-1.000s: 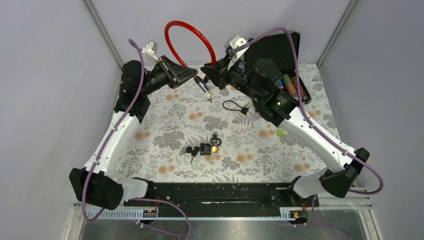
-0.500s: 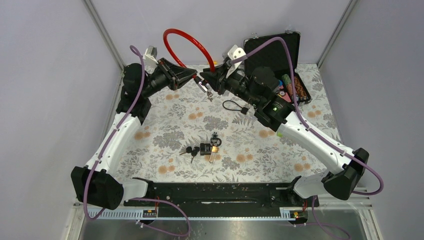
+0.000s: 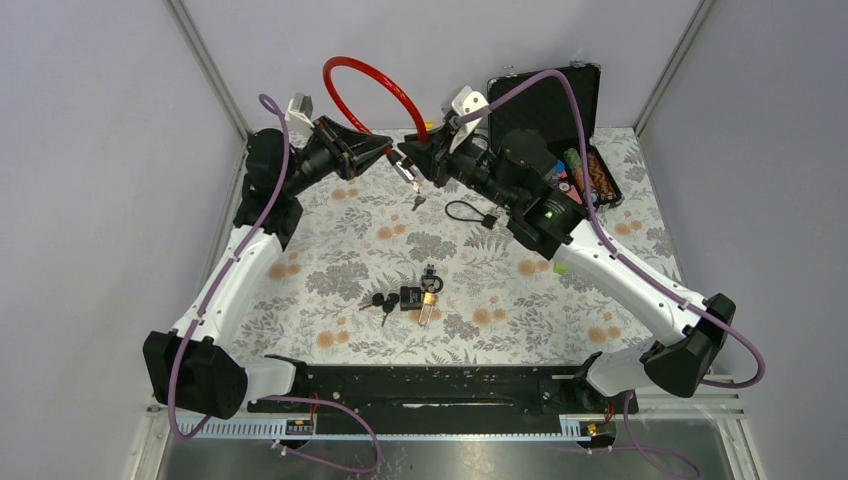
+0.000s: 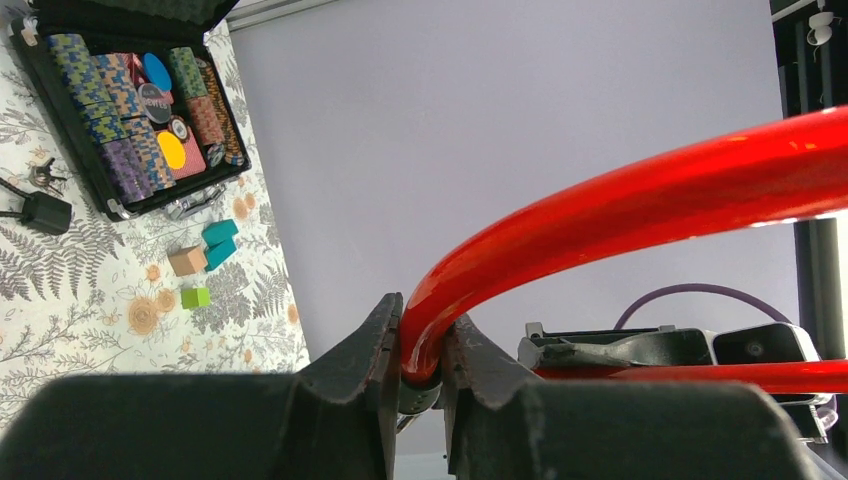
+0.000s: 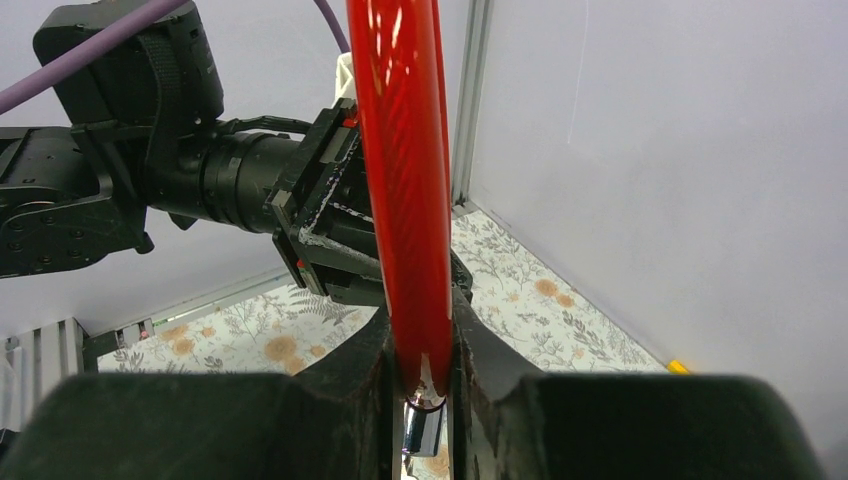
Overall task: Lock with the key
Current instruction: Lock the lock.
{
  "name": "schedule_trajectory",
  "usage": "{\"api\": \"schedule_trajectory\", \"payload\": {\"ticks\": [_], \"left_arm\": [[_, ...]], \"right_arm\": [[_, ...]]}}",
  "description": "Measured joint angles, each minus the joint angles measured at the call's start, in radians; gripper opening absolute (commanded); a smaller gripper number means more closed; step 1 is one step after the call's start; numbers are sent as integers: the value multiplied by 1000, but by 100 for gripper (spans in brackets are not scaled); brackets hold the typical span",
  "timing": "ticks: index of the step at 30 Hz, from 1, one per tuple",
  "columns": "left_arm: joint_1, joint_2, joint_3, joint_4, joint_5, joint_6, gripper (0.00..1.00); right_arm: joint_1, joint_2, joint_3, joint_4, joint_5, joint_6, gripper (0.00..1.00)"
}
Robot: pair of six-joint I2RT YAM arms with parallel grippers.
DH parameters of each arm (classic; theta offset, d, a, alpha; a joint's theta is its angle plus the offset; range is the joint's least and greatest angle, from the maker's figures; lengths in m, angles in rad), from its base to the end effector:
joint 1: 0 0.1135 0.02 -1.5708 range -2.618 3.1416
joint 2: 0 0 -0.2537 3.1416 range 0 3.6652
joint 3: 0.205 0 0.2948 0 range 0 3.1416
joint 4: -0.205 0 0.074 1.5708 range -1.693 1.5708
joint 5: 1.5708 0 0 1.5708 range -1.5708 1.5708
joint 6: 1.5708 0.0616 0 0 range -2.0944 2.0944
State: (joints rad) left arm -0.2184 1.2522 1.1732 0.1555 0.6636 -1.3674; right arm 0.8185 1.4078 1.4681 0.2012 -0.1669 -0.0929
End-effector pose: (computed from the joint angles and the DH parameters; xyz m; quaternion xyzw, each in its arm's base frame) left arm 0.3385 -0.1140 0.4008 -0.1485 0.6692 -0.6495 0.3291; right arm 0.2614 0.2943 0.4760 -0.3264 0.5157 0.3280 0.7210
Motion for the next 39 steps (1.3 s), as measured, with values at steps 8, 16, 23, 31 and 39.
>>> {"api": "schedule_trajectory", "payload": {"ticks": [8, 16, 23, 31, 39], "left_arm": [[-3, -9, -14, 26, -6, -6, 0], [-3, -23, -14, 34, -10, -6, 0], [-3, -23, -13, 21, -16, 5, 0], [-3, -23, 10, -34, -36, 36, 0], [-3, -23, 23, -89, -47, 60, 0]], "right_arm": [[3, 2, 43, -111, 21, 2, 40], [6, 2, 114, -194, 19, 19, 52], [6, -5, 131, -252, -11, 40, 73], [6, -69, 65, -287, -57, 90, 76], [6, -78, 36, -288, -55, 137, 76]]}}
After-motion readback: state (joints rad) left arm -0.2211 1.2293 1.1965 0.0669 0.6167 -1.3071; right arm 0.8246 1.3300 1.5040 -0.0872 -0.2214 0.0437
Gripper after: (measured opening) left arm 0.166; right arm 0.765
